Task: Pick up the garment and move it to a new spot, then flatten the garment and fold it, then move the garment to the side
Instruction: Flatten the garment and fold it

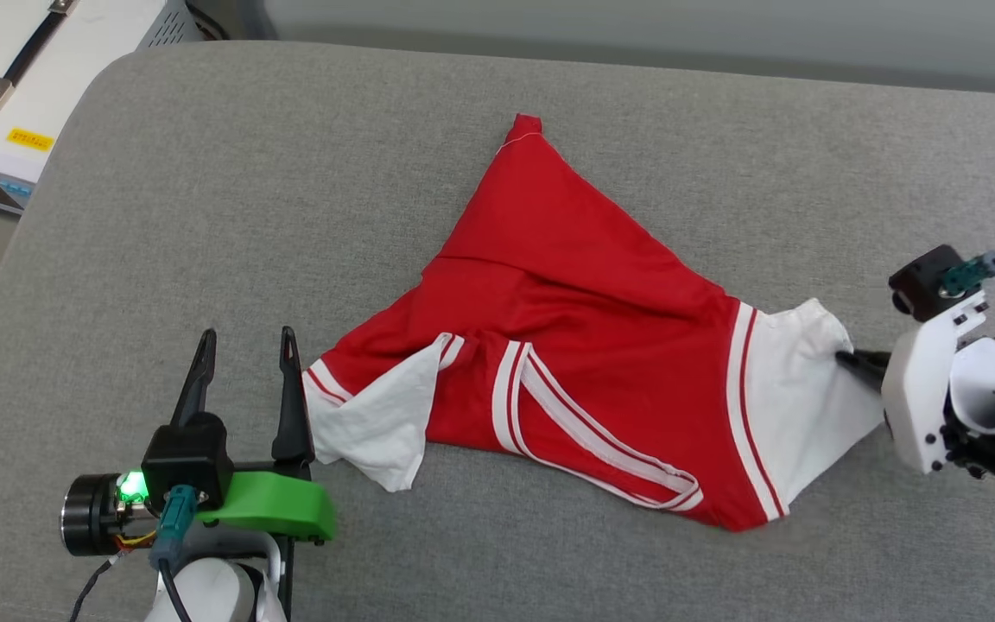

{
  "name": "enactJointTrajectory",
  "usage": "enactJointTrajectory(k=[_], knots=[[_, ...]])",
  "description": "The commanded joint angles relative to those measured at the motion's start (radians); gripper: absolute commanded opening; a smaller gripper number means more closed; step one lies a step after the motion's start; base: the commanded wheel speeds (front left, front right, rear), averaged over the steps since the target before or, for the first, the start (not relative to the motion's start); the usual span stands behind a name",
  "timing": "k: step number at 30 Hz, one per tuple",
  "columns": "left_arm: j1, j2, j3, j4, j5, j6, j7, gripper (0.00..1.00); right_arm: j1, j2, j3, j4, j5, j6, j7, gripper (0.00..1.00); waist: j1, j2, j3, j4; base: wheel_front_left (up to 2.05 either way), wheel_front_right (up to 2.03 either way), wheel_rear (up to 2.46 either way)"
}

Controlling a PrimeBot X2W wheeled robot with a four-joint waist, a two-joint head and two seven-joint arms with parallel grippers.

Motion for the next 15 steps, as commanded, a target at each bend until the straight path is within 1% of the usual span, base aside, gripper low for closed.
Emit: enactJointTrajectory(k=[1, 5, 9, 12, 15], knots=[[0.022, -0.014, 0.011, 0.004, 0.012, -0.01, -0.006, 1.0, -0.017, -0.027, -0.018, -0.014, 0.015, -0.001, -0.025, 0.0, 0.0, 0.0, -0.022, -0.018, 0.0, 0.0, 0.0], [0.043, -0.038, 0.038, 0.006, 0.035, -0.034, -0.006, 1.0, 0.01, -0.09, -0.082, -0.055, 0.064, -0.001, -0.062, 0.0, 0.0, 0.0, -0.033, -0.03, 0.0, 0.0, 0.0], [0.055, -0.06, 0.058, 0.01, 0.057, -0.062, -0.006, 1.0, 0.062, -0.144, -0.149, -0.041, 0.109, -0.001, -0.068, 0.0, 0.0, 0.0, -0.03, -0.034, 0.0, 0.0, 0.0], [0.055, -0.079, 0.065, 0.016, 0.075, -0.084, -0.006, 1.0, 0.106, -0.157, -0.205, 0.014, 0.161, -0.001, -0.067, 0.0, 0.0, 0.0, -0.022, -0.029, 0.0, 0.0, 0.0], [0.052, -0.096, 0.072, 0.027, 0.088, -0.104, -0.006, 1.0, 0.145, -0.147, -0.238, 0.107, 0.182, -0.001, -0.051, 0.0, 0.0, 0.0, -0.011, -0.022, 0.0, 0.0, 0.0]])
